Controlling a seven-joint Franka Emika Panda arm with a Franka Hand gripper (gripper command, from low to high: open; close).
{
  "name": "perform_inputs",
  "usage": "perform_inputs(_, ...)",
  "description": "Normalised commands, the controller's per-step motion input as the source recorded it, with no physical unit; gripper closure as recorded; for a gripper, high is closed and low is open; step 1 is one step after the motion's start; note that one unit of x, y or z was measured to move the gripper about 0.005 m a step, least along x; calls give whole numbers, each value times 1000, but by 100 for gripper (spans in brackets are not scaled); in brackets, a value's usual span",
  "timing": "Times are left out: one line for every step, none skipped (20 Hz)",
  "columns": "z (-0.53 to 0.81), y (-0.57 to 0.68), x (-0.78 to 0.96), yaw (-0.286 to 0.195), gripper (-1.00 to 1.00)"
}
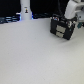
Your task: Open the kcup holder, insert the kcup into the holder, and close the kcup holder
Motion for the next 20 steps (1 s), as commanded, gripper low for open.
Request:
perform_inputs(14,569,-528,36,-100)
perform_inputs(16,559,-557,43,-100)
perform_inputs(15,545,-566,52,-100)
perform_inputs(16,531,-564,59,-100)
perform_inputs(20,522,-560,57,-100)
perform_inputs(27,523,-555,53,-100)
perform_inputs(53,507,-494,53,-100)
perform_inputs(52,498,-468,53,-100)
perform_inputs(10,370,-434,55,-100)
perform_inputs(2,167,-194,22,-100)
perform_inputs(4,385,-373,17,-100)
perform_inputs(9,380,-362,32,-100)
perform_inputs(31,197,-197,38,-100)
perform_inputs(109,41,-75,17,-100)
perform_inputs(123,39,-23,4,-100)
perform_inputs(66,-1,-6,-2,-100)
perform_inputs(96,-5,23,3,-100)
perform_inputs(108,-12,13,-3,-100)
perform_inputs(107,-14,16,-1,-100)
perform_inputs(172,-3,24,-2,-100)
